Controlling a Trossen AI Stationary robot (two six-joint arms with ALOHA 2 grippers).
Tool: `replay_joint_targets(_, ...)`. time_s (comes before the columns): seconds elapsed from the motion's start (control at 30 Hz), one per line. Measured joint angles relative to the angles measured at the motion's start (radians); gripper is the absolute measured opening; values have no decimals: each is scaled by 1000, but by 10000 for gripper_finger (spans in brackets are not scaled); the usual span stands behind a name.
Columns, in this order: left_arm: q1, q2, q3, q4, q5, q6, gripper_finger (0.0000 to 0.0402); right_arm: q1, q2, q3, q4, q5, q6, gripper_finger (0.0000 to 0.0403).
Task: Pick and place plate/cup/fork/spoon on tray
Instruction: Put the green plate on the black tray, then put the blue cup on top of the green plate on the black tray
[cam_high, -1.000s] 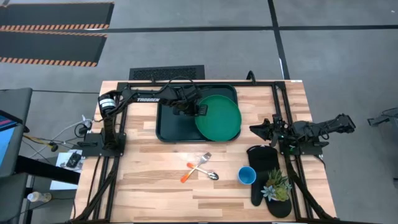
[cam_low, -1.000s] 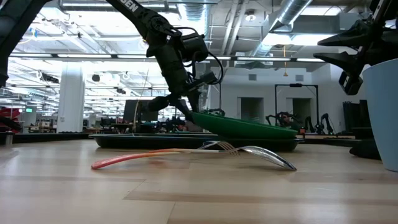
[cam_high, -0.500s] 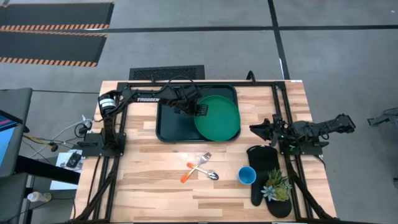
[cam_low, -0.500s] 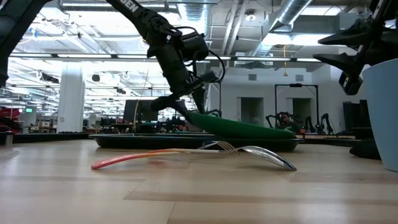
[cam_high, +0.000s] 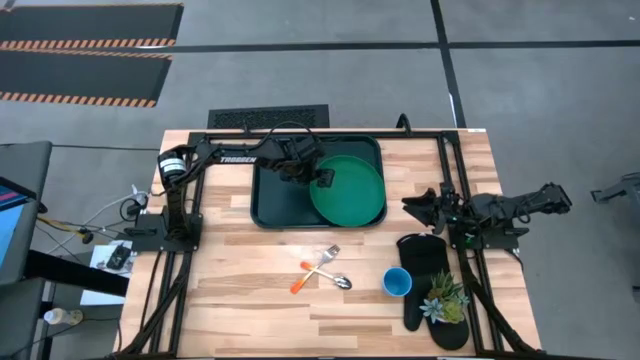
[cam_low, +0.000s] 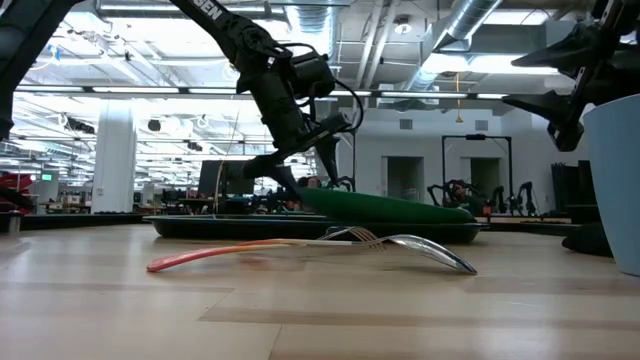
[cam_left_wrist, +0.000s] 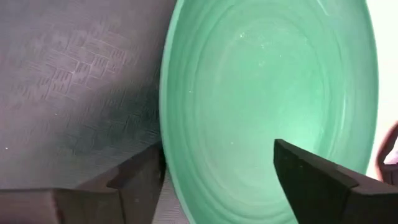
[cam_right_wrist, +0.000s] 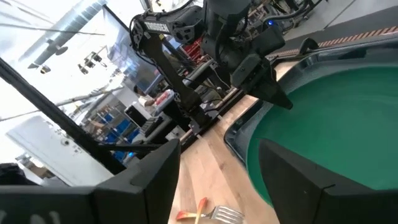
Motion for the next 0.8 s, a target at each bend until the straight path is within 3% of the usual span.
replay_joint_targets(0.2,1,0,0,3,-2,0,306,0,0,47,-3,25,-57,234)
replay_joint_targets(0.43,28,0,0,10,0,44,307,0,53,145,-139,41,-57,228)
replay_joint_targets(0.6,51,-1,0,34,73,67,307,0,183,281,-303,37,-57,228)
replay_joint_targets(0.8,60,-7,0,47,78,90,307,0,434,473,-502,2,-54,228)
